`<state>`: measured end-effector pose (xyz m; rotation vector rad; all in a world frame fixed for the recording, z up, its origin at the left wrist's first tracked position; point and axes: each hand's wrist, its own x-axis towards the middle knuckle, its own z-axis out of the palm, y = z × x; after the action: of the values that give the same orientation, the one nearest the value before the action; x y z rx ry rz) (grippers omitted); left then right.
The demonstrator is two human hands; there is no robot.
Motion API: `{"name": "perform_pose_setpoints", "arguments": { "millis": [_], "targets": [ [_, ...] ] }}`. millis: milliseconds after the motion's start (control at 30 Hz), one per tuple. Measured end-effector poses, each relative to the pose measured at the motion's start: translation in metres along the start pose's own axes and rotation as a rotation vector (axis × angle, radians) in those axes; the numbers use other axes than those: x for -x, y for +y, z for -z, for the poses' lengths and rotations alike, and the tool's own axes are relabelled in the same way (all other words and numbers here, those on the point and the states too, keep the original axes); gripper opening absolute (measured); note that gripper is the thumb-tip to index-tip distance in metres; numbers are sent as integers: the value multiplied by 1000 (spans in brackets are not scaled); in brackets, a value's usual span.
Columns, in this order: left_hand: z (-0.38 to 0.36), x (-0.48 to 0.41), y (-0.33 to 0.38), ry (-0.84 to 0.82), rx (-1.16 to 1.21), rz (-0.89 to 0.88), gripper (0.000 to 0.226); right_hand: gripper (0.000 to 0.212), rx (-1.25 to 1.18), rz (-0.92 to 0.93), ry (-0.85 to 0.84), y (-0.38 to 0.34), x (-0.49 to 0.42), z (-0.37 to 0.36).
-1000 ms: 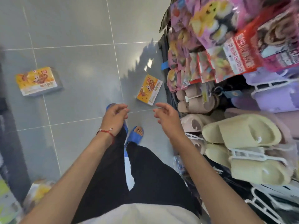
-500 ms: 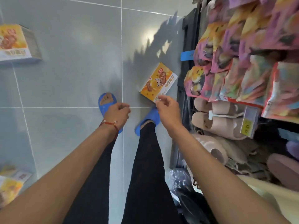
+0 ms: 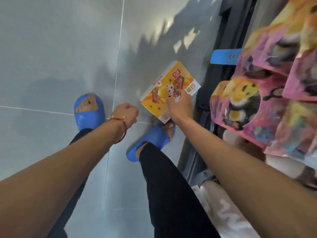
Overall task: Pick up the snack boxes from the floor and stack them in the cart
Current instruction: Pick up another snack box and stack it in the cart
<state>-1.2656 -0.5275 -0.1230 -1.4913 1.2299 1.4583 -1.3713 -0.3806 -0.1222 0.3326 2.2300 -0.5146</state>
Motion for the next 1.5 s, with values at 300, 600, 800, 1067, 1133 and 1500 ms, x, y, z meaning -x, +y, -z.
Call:
{"name": "perform_pose_setpoints", "arguments": {
  "millis": [300,600,800,1067,1133,1500],
  "targets": [
    [-43,-99,14,7,8,145,46,62,156,198,193,16,-112,-21],
    [-50,-122,5,148,145,39,45,79,105,14,239,14,-119,-22],
    [-22,-74,-3,264,215,-53,18,83,-138,-129,136,5,-66,-8],
    [44,-38,6,384,264,-196,46,69,-381,-177,-23,-3,-26,-25],
    [55,-42,7,406,218,-212,46,65,-369,-163,-52,-5,-28,-35],
    [61,-80,13,235,46,-332,90,96,-391,-43,-128,16,-43,-55]
  ]
}}
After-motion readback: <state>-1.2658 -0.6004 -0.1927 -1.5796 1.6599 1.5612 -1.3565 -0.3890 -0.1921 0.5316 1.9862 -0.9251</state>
